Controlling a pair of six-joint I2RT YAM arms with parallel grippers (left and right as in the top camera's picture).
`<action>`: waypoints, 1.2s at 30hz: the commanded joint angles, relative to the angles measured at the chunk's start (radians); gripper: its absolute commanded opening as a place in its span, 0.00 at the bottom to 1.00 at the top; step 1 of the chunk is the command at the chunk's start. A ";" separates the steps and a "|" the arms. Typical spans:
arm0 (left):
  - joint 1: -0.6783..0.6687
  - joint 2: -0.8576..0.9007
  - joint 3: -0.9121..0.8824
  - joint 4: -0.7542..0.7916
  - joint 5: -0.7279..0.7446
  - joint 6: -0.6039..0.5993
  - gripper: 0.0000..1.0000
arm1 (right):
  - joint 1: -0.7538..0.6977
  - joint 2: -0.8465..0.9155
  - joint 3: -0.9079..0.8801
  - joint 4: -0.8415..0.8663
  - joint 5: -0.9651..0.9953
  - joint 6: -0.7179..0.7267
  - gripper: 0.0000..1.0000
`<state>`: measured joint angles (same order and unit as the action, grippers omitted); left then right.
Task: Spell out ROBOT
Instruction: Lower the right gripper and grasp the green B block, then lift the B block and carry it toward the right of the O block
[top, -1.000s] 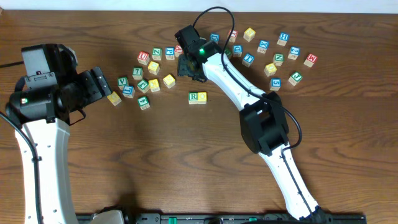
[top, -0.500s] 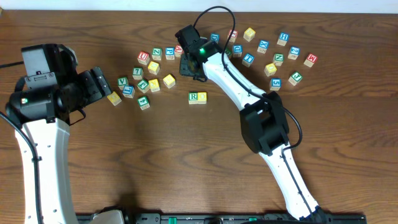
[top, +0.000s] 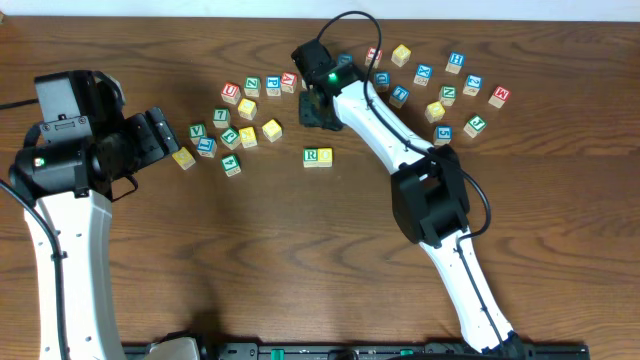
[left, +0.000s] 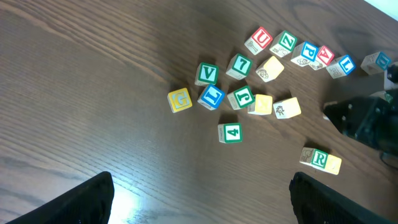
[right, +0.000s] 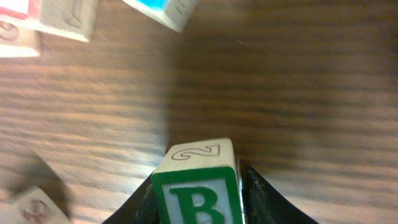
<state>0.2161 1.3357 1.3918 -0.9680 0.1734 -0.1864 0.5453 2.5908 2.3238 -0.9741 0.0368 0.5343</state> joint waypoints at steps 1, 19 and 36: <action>0.004 0.010 0.010 0.000 -0.010 -0.010 0.89 | -0.031 -0.092 0.016 -0.064 0.005 -0.062 0.35; 0.004 0.010 0.010 0.008 -0.009 -0.010 0.89 | -0.054 -0.116 -0.034 -0.087 -0.118 -0.468 0.67; 0.003 0.010 0.006 0.007 -0.009 -0.014 0.89 | -0.060 -0.069 -0.049 -0.047 -0.056 -0.422 0.45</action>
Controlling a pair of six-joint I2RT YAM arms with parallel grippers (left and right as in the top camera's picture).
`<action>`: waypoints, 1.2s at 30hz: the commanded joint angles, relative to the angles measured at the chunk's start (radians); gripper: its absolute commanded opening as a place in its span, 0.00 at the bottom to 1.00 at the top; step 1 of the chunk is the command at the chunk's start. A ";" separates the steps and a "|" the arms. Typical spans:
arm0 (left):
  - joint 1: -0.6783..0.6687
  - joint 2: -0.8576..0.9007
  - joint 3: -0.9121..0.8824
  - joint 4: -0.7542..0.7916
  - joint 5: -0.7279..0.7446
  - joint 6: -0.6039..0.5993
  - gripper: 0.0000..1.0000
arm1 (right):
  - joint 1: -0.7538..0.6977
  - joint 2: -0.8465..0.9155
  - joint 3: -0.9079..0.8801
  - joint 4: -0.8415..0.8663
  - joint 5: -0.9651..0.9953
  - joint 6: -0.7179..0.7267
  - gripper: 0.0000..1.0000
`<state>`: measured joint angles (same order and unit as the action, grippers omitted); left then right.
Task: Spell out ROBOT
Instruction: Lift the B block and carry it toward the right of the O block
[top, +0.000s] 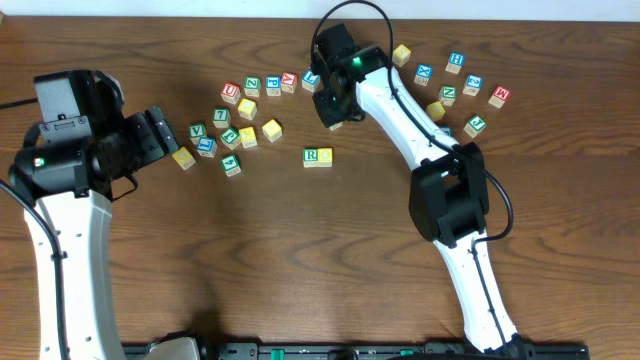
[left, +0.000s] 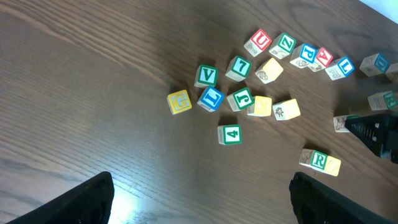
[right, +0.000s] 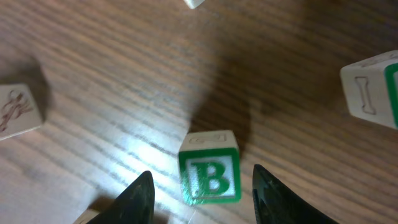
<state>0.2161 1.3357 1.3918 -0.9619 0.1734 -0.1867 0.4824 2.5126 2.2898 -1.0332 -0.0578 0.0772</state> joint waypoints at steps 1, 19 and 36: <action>0.003 0.010 0.006 0.001 -0.009 -0.013 0.89 | 0.004 0.010 -0.023 0.023 0.040 0.043 0.46; 0.003 0.010 0.006 0.002 -0.009 -0.013 0.89 | 0.005 0.006 -0.113 0.106 0.024 0.061 0.45; 0.003 0.010 0.006 0.003 -0.009 -0.013 0.89 | 0.006 -0.003 -0.059 0.056 0.021 0.061 0.40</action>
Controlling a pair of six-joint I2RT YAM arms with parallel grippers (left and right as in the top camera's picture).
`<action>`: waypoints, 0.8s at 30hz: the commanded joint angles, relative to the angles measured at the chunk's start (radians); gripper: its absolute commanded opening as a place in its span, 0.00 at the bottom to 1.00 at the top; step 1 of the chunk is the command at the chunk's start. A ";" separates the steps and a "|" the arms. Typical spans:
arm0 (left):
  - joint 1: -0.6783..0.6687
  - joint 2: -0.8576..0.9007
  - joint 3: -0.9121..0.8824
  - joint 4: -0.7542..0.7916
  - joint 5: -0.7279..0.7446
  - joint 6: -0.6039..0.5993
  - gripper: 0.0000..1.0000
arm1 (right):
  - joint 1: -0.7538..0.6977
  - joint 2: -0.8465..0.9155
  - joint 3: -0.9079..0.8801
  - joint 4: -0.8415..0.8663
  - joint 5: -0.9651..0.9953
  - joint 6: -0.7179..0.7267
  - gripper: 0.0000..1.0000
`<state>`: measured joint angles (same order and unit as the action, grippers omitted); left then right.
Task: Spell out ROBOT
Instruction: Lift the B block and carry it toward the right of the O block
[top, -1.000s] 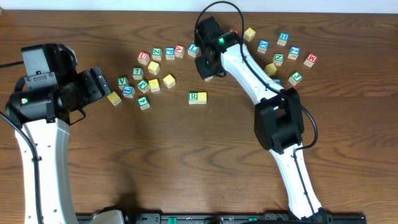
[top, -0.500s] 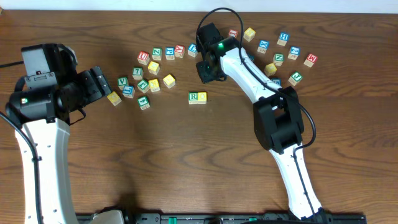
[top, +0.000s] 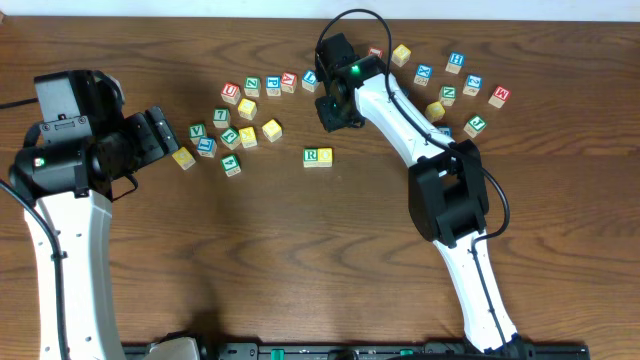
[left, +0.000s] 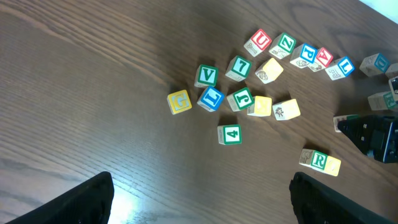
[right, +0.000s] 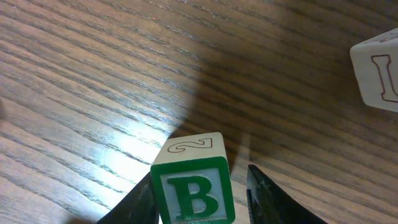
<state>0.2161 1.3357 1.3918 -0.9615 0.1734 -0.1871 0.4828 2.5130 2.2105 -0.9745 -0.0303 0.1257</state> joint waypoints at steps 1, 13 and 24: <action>0.003 0.010 0.006 0.002 -0.009 -0.013 0.89 | 0.005 -0.004 0.021 -0.003 -0.006 0.012 0.40; 0.003 0.010 0.006 0.005 -0.009 -0.016 0.89 | 0.010 -0.009 0.021 0.006 -0.006 0.012 0.37; 0.003 0.010 0.006 0.005 -0.009 -0.016 0.89 | 0.010 -0.019 0.021 0.005 -0.006 0.012 0.31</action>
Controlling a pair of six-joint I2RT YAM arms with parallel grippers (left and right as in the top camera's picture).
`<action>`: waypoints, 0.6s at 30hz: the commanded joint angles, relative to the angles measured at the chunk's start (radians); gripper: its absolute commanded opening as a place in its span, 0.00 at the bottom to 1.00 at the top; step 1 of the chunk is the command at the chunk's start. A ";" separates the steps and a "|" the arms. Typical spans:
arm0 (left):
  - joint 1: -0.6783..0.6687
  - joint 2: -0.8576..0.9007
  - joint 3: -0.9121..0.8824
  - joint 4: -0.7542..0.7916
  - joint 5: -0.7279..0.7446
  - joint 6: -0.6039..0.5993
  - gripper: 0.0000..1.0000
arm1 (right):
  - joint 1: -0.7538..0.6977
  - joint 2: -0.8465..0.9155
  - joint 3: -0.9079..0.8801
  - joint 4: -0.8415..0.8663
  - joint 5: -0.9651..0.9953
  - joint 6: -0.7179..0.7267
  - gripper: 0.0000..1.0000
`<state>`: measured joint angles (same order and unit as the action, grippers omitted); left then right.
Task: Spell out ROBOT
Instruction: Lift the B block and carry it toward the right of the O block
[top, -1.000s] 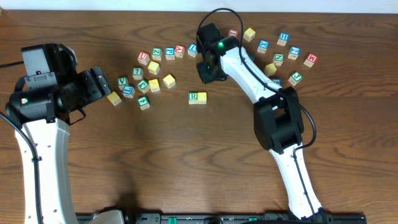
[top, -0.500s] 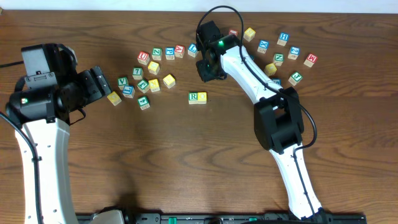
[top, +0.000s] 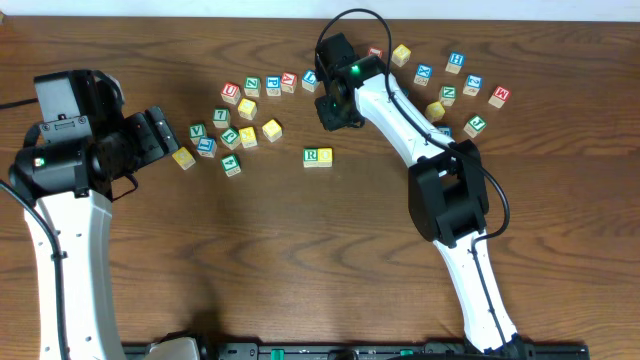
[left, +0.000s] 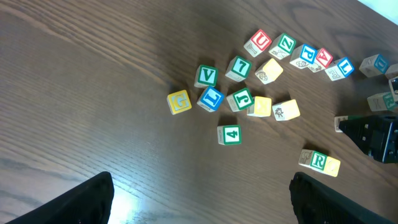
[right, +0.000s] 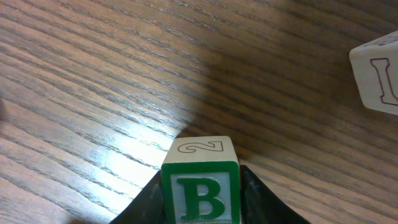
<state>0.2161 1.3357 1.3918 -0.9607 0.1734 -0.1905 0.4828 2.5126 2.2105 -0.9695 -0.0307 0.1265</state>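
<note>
A green B block (right: 199, 152) with a 2 on its top face sits on the wood table, and my right gripper (right: 201, 199) is shut on it, fingers pressed to both sides. In the overhead view the right gripper (top: 334, 112) covers that block at the top middle. The green R block (top: 313, 156) lies below it with a yellow block (top: 325, 156) touching its right side; the R block (left: 318, 160) also shows in the left wrist view. My left gripper (left: 200, 208) hangs open and empty over bare wood, far left.
A cluster of letter blocks (top: 232, 125) lies left of the R block, with a row (top: 270, 85) above it. More blocks (top: 450, 90) are scattered to the right of the right arm. A white block (right: 376, 78) stands close on the right gripper's right.
The right gripper's fingers, which stood slightly apart around the B block, have shut on its sides. The left arm and the other blocks have not moved.
The right gripper first held the B block a little further left. Then it was open and higher, with the block standing free on the table. Then it was low around the block, still open, and now it grips it again.
</note>
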 joint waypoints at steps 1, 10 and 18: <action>0.003 0.010 0.006 0.005 -0.009 -0.013 0.89 | 0.010 -0.020 0.021 0.000 -0.006 0.012 0.30; 0.003 0.010 0.006 0.012 -0.009 -0.013 0.89 | 0.010 -0.060 0.021 -0.015 -0.005 0.011 0.29; 0.003 0.010 0.006 0.013 -0.009 -0.013 0.89 | 0.009 -0.145 0.021 -0.137 0.003 0.016 0.25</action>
<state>0.2161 1.3354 1.3918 -0.9451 0.1734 -0.1905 0.4828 2.4573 2.2105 -1.0725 -0.0303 0.1268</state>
